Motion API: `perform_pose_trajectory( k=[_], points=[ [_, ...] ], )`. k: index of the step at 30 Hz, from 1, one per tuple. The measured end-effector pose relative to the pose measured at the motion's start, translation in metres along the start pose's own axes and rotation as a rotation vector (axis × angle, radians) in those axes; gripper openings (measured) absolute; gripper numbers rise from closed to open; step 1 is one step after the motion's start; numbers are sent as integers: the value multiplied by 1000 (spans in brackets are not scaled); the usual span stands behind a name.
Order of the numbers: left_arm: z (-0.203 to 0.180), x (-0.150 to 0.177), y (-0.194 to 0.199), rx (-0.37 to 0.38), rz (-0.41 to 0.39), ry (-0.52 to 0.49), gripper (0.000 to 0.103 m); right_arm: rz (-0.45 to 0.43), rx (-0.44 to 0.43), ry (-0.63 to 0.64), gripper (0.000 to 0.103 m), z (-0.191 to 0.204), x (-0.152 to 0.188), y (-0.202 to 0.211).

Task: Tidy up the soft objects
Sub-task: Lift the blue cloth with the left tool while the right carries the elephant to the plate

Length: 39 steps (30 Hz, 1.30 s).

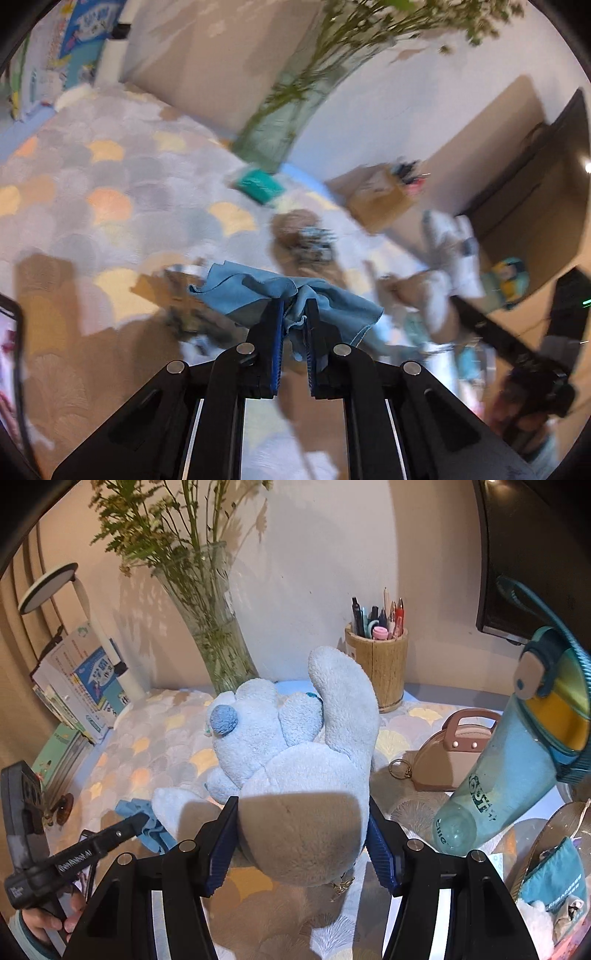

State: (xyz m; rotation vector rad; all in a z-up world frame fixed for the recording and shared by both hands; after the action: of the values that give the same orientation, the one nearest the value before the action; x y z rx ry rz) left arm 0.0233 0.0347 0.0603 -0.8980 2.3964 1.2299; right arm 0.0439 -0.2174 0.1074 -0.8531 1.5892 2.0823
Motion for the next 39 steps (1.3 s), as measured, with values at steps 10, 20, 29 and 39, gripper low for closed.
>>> perform_pose_trajectory(
  k=[10,20,29,39],
  points=[
    [-10,-2,18,150,-13,33,8,6,-9,-39,62,-8,14,10],
    [-16,2,7,109,26,43,8,2,-7,-43,62,-11,20,14],
    [-20,-2,2,-8,10,21,8,-13,-28,-26,62,-10,20,19],
    [-102,-57,4,-17,-125,-143,8,-206,-1,-70,62,-31,-21,79]
  ],
)
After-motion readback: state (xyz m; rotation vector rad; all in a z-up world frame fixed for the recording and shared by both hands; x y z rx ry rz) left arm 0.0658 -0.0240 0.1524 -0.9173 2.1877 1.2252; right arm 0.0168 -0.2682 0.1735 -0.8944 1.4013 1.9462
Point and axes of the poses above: each gripper's, at about its wrist camera, not at the fingertips, and y roughly against the way its jaws point, z to its left, x to its underside, the point moved 1 cm from there along -y, roughly the way its jaws point
